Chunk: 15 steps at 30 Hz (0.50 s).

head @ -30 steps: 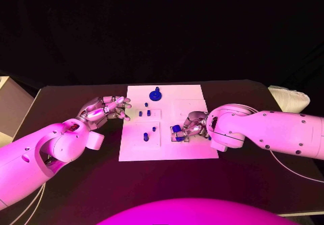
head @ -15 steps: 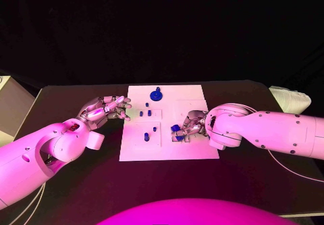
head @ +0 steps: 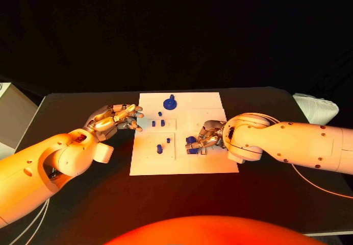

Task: Assemble the parts on the task board

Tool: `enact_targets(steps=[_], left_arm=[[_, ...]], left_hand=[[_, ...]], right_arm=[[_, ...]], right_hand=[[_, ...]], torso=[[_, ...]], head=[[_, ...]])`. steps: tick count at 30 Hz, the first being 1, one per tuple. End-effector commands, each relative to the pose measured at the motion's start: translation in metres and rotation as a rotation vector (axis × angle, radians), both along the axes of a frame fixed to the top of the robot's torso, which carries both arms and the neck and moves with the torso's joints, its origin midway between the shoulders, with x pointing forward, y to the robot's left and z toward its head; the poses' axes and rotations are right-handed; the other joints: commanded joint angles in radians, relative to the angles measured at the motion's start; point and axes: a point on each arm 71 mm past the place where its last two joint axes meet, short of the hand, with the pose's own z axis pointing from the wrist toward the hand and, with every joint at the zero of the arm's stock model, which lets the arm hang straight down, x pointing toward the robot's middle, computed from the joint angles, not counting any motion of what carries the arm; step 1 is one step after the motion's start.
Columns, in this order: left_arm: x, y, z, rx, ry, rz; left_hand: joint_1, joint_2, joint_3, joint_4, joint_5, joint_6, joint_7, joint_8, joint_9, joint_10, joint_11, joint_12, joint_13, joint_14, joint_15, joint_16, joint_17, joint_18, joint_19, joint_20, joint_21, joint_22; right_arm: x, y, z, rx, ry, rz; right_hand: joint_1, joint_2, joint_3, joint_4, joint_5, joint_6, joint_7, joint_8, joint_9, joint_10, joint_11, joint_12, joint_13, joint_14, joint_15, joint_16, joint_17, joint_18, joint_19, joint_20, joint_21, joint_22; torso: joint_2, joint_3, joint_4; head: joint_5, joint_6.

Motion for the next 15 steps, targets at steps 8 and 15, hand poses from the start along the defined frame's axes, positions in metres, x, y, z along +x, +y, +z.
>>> enact_targets(steps=[8,15], left_arm=[[-0.002,-0.004,0.002,-0.021,-0.011,-0.03],[-0.002,-0.003,0.002,-0.019,-0.011,-0.03]], left_hand=[[-0.001,0.007,-0.007,0.002,-0.002,-0.008,0.033,0.005,-0.002,-0.009,0.002,0.007,0.001,-0.004,0.001,0.005,0.001,0.013,0.007,0.0,-0.006,-0.001],[-0.001,0.007,-0.008,0.002,-0.002,-0.009,0.033,0.005,-0.002,-0.009,0.002,0.007,0.001,-0.004,0.001,0.005,0.001,0.013,0.007,0.0,-0.007,-0.002]], right_arm=[[-0.004,0.0,0.002,0.007,-0.062,0.0],[-0.008,-0.009,0.004,0.011,-0.077,-0.009]], right_hand=[[-0.04,0.003,-0.098,0.003,-0.066,0.0,0.01,-0.011,0.01,0.076,0.002,-0.001,0.233,0.095,0.0,-0.001,0.22,-0.014,0.098,0.003,0.004,0.238],[-0.047,0.015,-0.102,0.002,-0.084,0.003,0.009,-0.011,0.013,0.077,0.001,0.001,0.235,0.095,0.0,0.001,0.222,-0.015,0.099,0.003,0.008,0.239]], torso=[[0.0,-0.0003,0.0012],[0.0,-0.0003,0.0006]], head=[[-0.001,0.0],[0.001,-0.001]])
